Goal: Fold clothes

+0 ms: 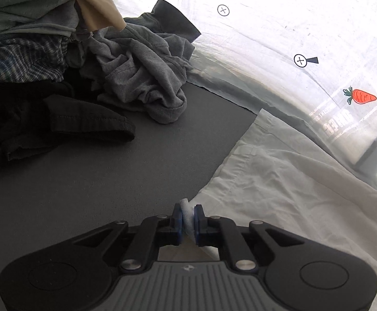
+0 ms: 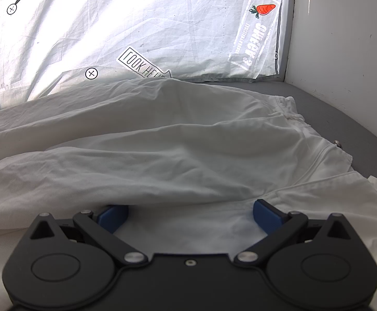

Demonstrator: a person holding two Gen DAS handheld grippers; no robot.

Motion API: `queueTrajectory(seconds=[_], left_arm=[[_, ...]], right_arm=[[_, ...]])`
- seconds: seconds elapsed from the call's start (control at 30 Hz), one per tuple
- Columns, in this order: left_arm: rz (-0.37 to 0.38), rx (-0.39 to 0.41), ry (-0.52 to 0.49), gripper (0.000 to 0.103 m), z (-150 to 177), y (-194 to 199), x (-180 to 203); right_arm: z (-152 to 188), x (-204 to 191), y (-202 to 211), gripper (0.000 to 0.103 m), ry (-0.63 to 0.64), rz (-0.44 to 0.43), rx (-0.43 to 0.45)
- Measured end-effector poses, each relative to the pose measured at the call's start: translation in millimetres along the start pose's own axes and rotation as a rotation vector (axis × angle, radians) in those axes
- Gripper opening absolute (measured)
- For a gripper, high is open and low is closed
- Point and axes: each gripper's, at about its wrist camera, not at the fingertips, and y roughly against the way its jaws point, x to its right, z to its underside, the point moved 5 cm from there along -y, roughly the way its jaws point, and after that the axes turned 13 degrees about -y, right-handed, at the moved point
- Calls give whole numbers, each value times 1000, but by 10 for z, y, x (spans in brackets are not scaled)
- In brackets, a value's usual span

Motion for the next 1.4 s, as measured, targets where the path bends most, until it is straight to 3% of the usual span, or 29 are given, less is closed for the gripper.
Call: queueTrajectory(seconds=[0.17,0.27,0.33,0.4,0.47,0.53,0.67,0.77,0.9,1.07,1.17,1.3,1.4], left_arm=[[1,-11,119,15,168,-27,-120],[-54,-23,56,23,131,-50,-54],[-134,-41,-13,45,103,-10,-9],[-176,-33,-51,49,95,92,7],[-159,-24,-61,52,111,234,34],[-138,-22,-93,63,149,378,94],[-114,-39,-175,65,303,684,299],[-66,-45,-207,67,500,923,545],[17,-80,-229,73,883,1121,989],[117,-156,-324,74,1534,1252,1694],[155,-194,-406,74,1820,1277,2102],[138,-199,-430,75,1845,1247,2382],[116,-178,-426,75,1687,1198,2526]], right_arm=[[0,1,0,103,0,0,0],[0,2,-1,103,-1,1,1],[0,1,-1,103,1,2,1],[0,0,0,103,2,3,2],[-1,-1,1,103,0,4,1],[-8,-2,-3,103,-6,6,-1],[-21,0,-8,103,-15,3,-14],[-84,-13,-27,103,12,-6,-98],[-201,28,75,103,67,-82,-180],[-445,319,389,103,58,-142,-95],[-623,588,384,103,47,-133,-70],[-835,987,121,103,28,-62,-83],[-994,1231,-160,101,1,-23,-103]])
